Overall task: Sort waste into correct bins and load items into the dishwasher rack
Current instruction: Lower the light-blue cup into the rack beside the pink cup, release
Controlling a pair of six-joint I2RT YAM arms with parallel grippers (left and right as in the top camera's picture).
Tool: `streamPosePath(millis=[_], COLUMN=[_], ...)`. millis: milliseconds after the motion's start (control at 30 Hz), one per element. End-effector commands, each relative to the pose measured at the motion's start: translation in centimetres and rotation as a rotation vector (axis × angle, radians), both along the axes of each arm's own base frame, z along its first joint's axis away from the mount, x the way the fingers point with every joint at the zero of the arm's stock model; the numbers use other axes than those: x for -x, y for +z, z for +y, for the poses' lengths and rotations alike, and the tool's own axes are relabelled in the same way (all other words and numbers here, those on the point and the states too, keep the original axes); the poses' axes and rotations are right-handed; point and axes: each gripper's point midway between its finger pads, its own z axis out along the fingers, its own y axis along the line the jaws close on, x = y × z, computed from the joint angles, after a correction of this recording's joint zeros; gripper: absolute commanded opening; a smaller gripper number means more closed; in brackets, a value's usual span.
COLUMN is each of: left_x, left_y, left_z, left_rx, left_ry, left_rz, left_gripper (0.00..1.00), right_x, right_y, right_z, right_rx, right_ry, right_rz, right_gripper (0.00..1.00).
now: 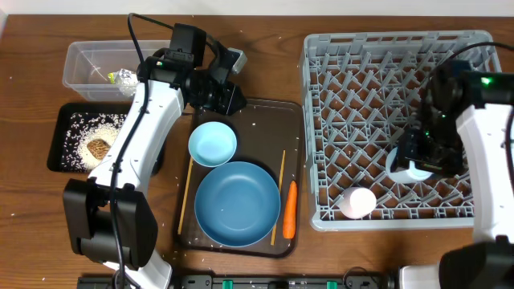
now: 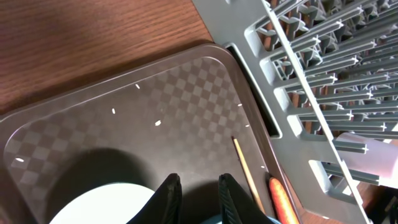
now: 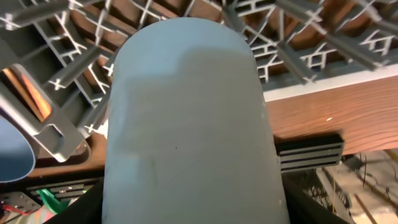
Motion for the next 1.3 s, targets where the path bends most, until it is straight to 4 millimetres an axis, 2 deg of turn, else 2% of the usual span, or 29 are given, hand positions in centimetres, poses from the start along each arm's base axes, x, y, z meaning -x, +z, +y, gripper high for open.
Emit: streamPosePath(millis=[0, 167, 367, 667, 733, 833, 867, 900, 1000, 1167, 1267], left_x=[0.1, 0.1, 0.1, 0.1, 0.1, 0.1, 0.1, 0.1, 0.1, 0.1, 0.1], left_y=[-0.5, -0.5, -0.5, -0.5, -0.5, -0.5, -0.5, -0.5, -0.6, -0.6, -0.6], left_z=[0.2, 0.2, 0.2, 0.2, 0.2, 0.2, 0.2, 0.2, 0.2, 0.2, 0.2], left_rx=[-0.017, -0.017, -0.018, -0.018, -0.018, -0.018, -0.018, -0.018, -0.017, -0.017, -0.017], left_ry=[0.005, 0.005, 0.005, 0.005, 0.005, 0.005, 0.005, 0.005, 0.005, 0.005, 0.005], left_rz=[0.009, 0.009, 0.011, 0.011, 0.011, 0.011, 0.011, 0.011, 0.011, 0.011, 0.011], left_gripper=[0.22, 0.22, 0.22, 0.22, 0.22, 0.22, 0.22, 0.22, 0.22, 0.22, 0.23], right_x=[0.6, 2.0, 3.4, 3.6, 3.5, 3.5, 3.5, 3.5, 3.3, 2.3, 1.4], right_y=[-0.8, -1.8, -3.9, -4.7, -4.7, -4.7, -4.7, -4.7, -4.8, -4.8, -4.1], right_z=[0.7, 1.3, 1.4, 0.9, 0.9, 0.8, 0.7, 0.7, 0.7, 0.7, 0.7], right_rx=[-0.019, -0.034, -0.036, -0.005, -0.004, 0.003, 0.006, 0.006, 0.007, 0.010, 0.011], right_ry=[-0.010, -0.003, -0.002, -0.009, -0.008, -0.007, -0.006, -0.006, -0.010, -0.021, -0.021], right_rz=[0.047, 0.111, 0.173, 0.177, 0.173, 0.174, 0.174, 0.174, 0.165, 0.126, 0.087], right_gripper=[0.39, 0.40, 0.40, 0.42, 0.52, 0.82, 0.90, 0.94, 0.99, 0.99, 0.99])
